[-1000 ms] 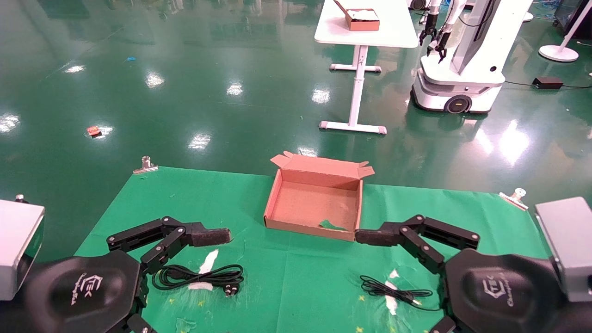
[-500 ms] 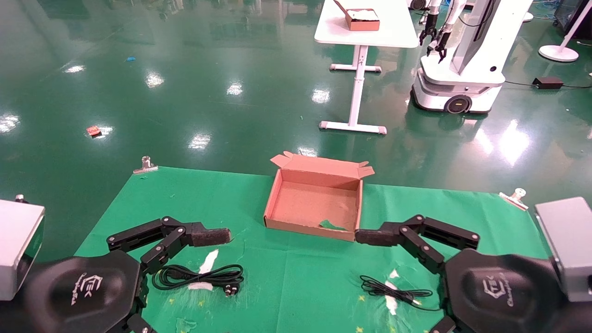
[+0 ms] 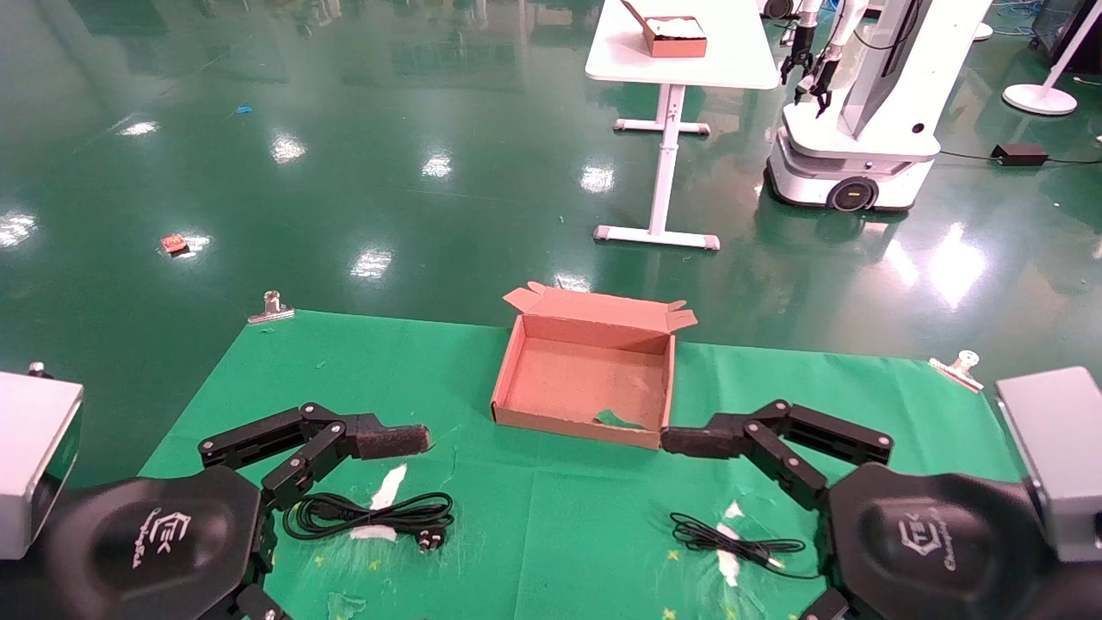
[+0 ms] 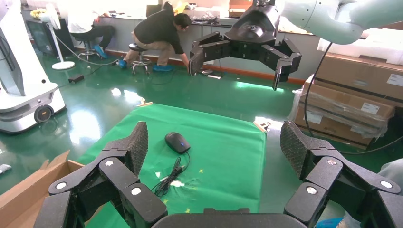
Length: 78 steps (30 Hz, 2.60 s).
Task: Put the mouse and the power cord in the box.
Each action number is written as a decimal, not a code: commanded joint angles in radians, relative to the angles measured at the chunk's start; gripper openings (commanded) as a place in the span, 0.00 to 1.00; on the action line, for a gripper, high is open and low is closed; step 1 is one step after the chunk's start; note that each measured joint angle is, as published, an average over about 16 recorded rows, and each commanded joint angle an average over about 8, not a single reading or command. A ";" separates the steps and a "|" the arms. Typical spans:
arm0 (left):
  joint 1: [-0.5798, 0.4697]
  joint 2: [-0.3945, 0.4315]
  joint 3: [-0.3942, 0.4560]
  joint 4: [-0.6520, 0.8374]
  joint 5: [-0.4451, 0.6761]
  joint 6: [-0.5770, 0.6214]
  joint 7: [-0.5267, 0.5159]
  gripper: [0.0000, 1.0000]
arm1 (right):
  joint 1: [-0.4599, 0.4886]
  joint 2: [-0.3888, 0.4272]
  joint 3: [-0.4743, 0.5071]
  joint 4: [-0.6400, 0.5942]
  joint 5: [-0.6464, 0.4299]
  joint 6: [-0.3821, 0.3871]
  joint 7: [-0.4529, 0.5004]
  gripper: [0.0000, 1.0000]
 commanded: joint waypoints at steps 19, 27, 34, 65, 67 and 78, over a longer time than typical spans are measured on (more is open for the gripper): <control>-0.437 0.203 0.325 0.360 0.700 0.071 0.263 1.00 | 0.284 -0.076 -0.236 -0.472 -0.520 0.007 -0.355 1.00; -0.585 0.393 0.436 0.726 0.912 -0.052 0.454 1.00 | 0.435 -0.252 -0.363 -0.774 -0.804 0.137 -0.588 1.00; -0.630 0.508 0.485 0.928 1.019 -0.216 0.569 1.00 | 0.498 -0.377 -0.405 -0.994 -0.881 0.226 -0.740 1.00; -0.654 0.627 0.520 1.220 1.080 -0.353 0.748 0.00 | 0.537 -0.491 -0.402 -1.252 -0.880 0.305 -0.945 0.00; -0.655 0.627 0.520 1.218 1.079 -0.353 0.748 0.00 | 0.537 -0.490 -0.402 -1.251 -0.880 0.305 -0.945 0.00; -0.652 0.624 0.519 1.210 1.077 -0.351 0.746 0.00 | 0.535 -0.489 -0.401 -1.244 -0.879 0.304 -0.943 0.00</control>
